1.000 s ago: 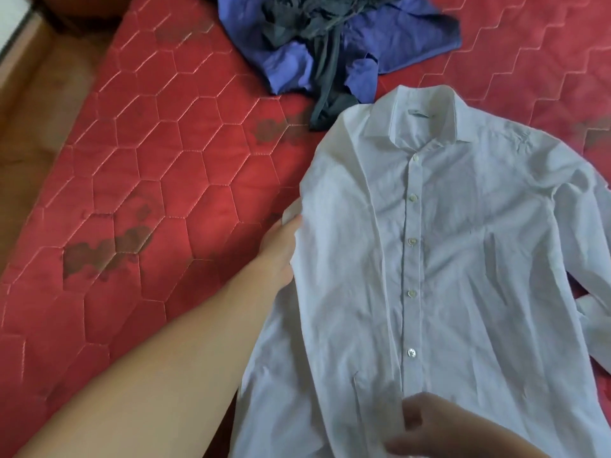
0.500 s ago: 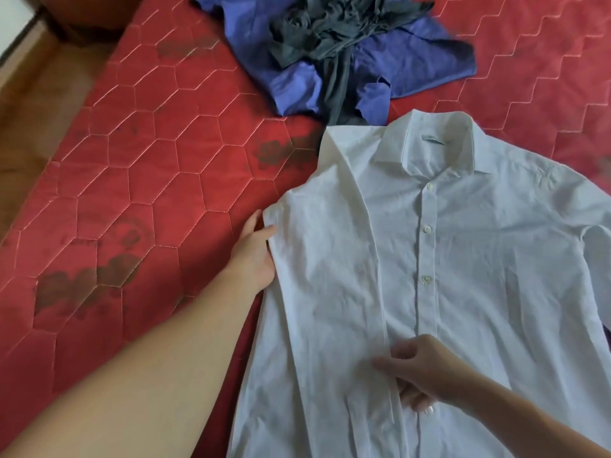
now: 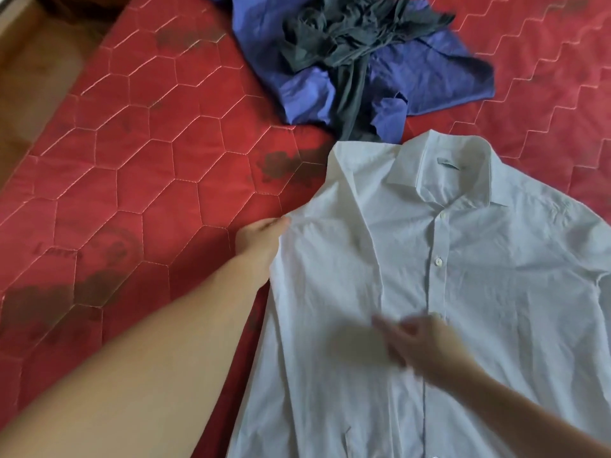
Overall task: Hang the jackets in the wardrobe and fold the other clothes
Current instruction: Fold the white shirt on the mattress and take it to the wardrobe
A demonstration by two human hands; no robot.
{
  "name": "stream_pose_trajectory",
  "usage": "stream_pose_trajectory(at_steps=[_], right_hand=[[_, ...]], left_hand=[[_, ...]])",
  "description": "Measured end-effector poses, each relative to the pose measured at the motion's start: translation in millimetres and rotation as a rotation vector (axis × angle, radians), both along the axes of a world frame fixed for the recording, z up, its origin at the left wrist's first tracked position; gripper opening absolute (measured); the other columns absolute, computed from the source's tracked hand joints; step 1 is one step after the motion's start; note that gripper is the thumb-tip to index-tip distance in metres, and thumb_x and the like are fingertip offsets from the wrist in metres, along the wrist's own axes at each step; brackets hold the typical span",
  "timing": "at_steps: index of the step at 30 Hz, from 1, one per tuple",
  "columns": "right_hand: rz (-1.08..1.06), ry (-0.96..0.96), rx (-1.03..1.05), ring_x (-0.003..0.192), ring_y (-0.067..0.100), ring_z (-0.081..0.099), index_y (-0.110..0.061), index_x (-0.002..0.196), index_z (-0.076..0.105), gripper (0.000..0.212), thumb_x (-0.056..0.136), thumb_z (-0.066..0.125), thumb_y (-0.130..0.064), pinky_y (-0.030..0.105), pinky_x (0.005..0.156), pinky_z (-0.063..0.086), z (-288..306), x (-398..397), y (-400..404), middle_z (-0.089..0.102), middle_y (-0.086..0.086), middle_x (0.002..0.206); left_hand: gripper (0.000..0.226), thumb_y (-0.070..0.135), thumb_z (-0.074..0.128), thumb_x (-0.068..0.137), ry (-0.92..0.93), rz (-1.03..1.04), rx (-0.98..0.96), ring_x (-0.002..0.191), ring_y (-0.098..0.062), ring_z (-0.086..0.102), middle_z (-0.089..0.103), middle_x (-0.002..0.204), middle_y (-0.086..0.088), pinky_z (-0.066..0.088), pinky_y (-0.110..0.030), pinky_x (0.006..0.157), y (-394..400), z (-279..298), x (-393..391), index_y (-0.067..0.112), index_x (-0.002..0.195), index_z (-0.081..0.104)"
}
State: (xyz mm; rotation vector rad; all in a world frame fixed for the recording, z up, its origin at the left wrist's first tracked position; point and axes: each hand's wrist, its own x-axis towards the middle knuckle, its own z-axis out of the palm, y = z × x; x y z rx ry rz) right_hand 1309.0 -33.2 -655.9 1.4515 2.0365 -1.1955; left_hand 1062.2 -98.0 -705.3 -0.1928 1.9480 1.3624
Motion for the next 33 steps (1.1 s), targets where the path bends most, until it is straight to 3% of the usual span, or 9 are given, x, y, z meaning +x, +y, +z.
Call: stream_pose_trajectory(at_steps=[3, 7, 13, 15, 20, 24, 28, 31, 33], right_hand=[[-0.085, 0.285, 0.421, 0.079, 0.015, 0.063, -0.021, 0.089, 0.066, 0.03, 0.085, 0.061, -0.05, 0.027, 0.067, 0.04, -1, -76, 46, 0.065, -0.007, 0.084], [0.121, 0.286, 0.569, 0.115, 0.026, 0.056, -0.014, 0.133, 0.048, 0.065, 0.085, 0.06, -0.056, 0.038, 0.089, 0.045, 0, -165, 85, 0.055, 0.006, 0.13], [0.545, -0.048, 0.849, 0.095, 0.036, 0.06, -0.011, 0.103, 0.062, 0.018, 0.093, 0.05, -0.02, 0.032, 0.067, 0.033, 5, -213, 112, 0.063, 0.015, 0.108], [0.433, -0.024, 0.778, 0.099, 0.038, 0.06, -0.009, 0.102, 0.063, 0.022, 0.095, 0.045, -0.021, 0.032, 0.068, 0.034, 4, -219, 123, 0.061, 0.017, 0.103], [-0.613, 0.5, -0.037, 0.063, 0.017, 0.063, -0.012, 0.083, 0.055, 0.026, 0.099, 0.044, -0.029, 0.017, 0.05, 0.052, 13, -221, 153, 0.061, 0.003, 0.075], [-0.35, 0.252, -0.053, 0.074, 0.02, 0.071, -0.011, 0.09, 0.065, 0.054, 0.083, 0.055, -0.064, 0.033, 0.07, 0.059, 5, -210, 149, 0.072, 0.005, 0.084], [-0.288, 0.38, -0.076, 0.08, 0.019, 0.067, -0.018, 0.082, 0.065, 0.016, 0.091, 0.063, -0.03, 0.033, 0.078, 0.057, 4, -222, 143, 0.066, 0.001, 0.082], [-0.465, 0.541, -0.25, 0.073, 0.015, 0.063, -0.017, 0.089, 0.065, 0.015, 0.095, 0.06, -0.03, 0.033, 0.076, 0.055, -1, -237, 142, 0.064, 0.0, 0.079], [-0.493, 0.489, -0.21, 0.078, 0.018, 0.062, -0.013, 0.103, 0.066, 0.029, 0.094, 0.058, -0.039, 0.035, 0.081, 0.054, -9, -241, 140, 0.063, 0.001, 0.083]], left_hand=[[0.013, 0.028, 0.075, 0.084, -0.057, 0.078, 0.019, 0.084, -0.017, 0.065, 0.067, 0.08, 0.006, 0.055, -0.033, 0.085, 3, 0, -2, 0.024, 0.074, 0.067], [0.011, 0.024, 0.078, 0.081, -0.138, 0.149, 0.047, 0.092, -0.023, 0.07, 0.072, 0.085, -0.001, 0.055, -0.04, 0.091, 2, -4, -8, 0.023, 0.073, 0.07], [0.023, 0.024, 0.077, 0.082, -0.176, 0.178, 0.009, 0.074, -0.015, 0.061, 0.062, 0.072, 0.005, 0.054, -0.035, 0.088, 8, -4, -12, 0.02, 0.064, 0.062], [0.022, 0.022, 0.078, 0.081, -0.21, 0.208, 0.012, 0.07, -0.014, 0.061, 0.063, 0.072, 0.004, 0.053, -0.032, 0.082, 11, -1, -12, 0.018, 0.065, 0.062], [0.021, 0.024, 0.077, 0.08, -0.245, 0.276, 0.007, 0.087, -0.026, 0.07, 0.069, 0.08, -0.003, 0.056, -0.037, 0.084, 15, 0, -14, 0.014, 0.066, 0.065], [0.025, 0.027, 0.074, 0.084, -0.209, 0.287, 0.016, 0.072, -0.014, 0.059, 0.061, 0.073, 0.005, 0.048, -0.029, 0.071, 14, 2, -10, 0.02, 0.065, 0.06], [0.036, 0.036, 0.069, 0.087, -0.154, 0.274, -0.025, 0.069, -0.016, 0.051, 0.052, 0.067, 0.004, 0.042, -0.027, 0.06, 14, 0, -9, 0.018, 0.059, 0.055], [0.038, 0.042, 0.064, 0.09, -0.096, 0.284, -0.04, 0.071, -0.018, 0.047, 0.049, 0.071, -0.003, 0.038, -0.024, 0.055, 14, -4, -10, 0.013, 0.066, 0.056], [0.036, 0.045, 0.061, 0.091, -0.081, 0.318, -0.035, 0.072, -0.018, 0.046, 0.048, 0.076, -0.005, 0.037, -0.024, 0.056, 14, -6, -11, 0.013, 0.073, 0.056]])
